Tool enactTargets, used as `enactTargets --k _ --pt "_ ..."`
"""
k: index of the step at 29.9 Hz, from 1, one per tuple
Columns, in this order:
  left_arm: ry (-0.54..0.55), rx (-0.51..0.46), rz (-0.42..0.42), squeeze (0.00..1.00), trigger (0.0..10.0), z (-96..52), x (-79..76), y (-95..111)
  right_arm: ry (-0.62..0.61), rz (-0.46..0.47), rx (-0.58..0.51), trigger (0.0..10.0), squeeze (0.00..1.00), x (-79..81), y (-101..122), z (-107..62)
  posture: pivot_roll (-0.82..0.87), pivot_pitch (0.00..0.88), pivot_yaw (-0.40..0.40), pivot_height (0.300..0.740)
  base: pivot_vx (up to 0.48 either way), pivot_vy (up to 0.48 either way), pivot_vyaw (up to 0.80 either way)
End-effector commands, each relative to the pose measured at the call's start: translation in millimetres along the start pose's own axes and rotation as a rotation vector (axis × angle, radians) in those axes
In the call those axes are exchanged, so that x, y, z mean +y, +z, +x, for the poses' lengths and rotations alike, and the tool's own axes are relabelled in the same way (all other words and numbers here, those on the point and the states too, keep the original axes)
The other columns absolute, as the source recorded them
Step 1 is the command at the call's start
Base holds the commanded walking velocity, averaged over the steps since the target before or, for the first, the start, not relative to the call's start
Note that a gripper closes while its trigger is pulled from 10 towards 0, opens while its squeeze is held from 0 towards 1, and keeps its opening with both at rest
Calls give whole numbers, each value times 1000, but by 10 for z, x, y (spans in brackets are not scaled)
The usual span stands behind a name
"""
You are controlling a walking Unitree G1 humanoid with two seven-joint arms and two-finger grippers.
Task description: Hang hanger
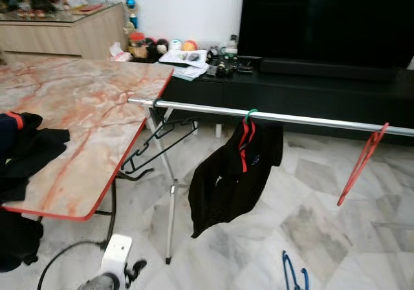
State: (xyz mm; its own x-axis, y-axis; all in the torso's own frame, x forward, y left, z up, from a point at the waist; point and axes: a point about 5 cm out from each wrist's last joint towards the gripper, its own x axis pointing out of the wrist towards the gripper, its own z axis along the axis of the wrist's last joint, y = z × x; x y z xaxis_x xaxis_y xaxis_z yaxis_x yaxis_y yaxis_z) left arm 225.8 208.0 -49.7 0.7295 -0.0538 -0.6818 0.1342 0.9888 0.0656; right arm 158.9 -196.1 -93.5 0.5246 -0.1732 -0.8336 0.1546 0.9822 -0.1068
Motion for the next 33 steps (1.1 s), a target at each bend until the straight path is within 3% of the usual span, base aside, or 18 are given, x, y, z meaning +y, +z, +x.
enactTargets --k 1,12,21,33 --pt "23 27 -8 0 10000 -27 44 -92 13 2 -46 10000 0 29 126 16 32 0 11 740 0 0 0" --pt "20 149 15 0 10000 -96 28 -388 36 12 -116 10000 0 113 355 37 31 0 5 740 0 0 0" --pt "58 253 -29 0 10000 -204 63 -663 7 100 -152 10000 0 100 458 42 27 0 6 740 195 0 0" --pt "51 287 -29 0 10000 -254 -6 -797 0 131 -219 10000 0 127 689 46 32 0 6 740 258 0 0"
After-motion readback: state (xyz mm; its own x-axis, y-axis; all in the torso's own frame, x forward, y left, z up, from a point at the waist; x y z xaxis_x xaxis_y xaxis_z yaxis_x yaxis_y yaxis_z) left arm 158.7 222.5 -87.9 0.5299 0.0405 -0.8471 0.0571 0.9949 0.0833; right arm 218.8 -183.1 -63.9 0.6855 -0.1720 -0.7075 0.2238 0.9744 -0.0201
